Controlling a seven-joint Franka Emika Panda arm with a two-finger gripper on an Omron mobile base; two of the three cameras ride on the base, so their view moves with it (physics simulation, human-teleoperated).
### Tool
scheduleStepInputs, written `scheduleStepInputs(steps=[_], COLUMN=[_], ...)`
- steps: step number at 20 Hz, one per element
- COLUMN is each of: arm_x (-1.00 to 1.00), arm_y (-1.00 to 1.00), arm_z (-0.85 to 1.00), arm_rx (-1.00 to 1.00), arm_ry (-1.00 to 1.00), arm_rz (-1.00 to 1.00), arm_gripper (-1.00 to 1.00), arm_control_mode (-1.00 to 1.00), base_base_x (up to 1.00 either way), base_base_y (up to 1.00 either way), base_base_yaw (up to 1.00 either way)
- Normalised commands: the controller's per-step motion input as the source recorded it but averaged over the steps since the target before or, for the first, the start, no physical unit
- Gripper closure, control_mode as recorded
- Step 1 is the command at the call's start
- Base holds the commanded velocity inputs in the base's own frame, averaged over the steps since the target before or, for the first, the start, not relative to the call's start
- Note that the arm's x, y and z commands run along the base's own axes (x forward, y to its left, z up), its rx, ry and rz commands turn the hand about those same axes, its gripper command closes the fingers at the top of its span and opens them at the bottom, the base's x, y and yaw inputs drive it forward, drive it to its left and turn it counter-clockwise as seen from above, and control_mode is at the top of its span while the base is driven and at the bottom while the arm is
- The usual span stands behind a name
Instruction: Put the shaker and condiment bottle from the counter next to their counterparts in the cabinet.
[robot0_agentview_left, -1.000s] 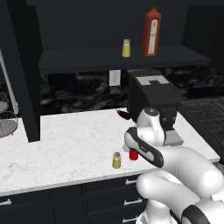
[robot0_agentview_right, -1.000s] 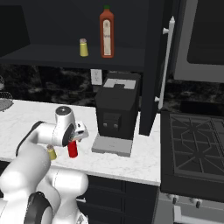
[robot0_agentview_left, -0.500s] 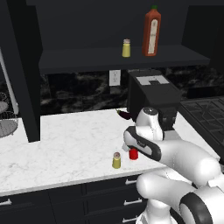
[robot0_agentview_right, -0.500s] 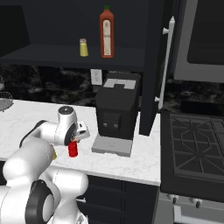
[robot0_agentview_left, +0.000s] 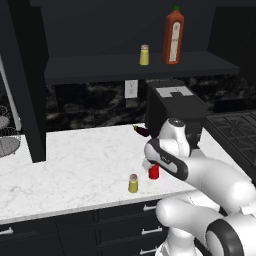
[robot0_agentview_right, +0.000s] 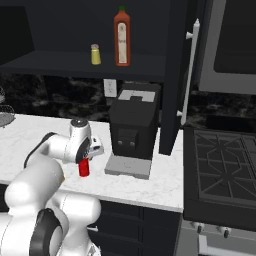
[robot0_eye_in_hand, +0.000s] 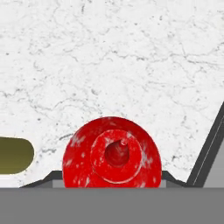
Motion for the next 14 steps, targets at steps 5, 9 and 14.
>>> scheduleStepInputs(steps=[5,9,14], arm_x=[0.0,0.0,0.0], arm_y=[0.0,0.0,0.0], arm_z=[0.64,0.72,0.78], arm_rx=[0.0,0.0,0.0], arm_ry=[-0.06,0.0,0.0], arm_rz=[0.0,0.0,0.0], arm_gripper=[1.0,1.0,1.0], arm_control_mode=[-1.0,-1.0,-1.0], base_base_x=[0.0,0.0,0.0], base_base_y=[0.0,0.0,0.0], base_base_yaw=[0.0,0.0,0.0])
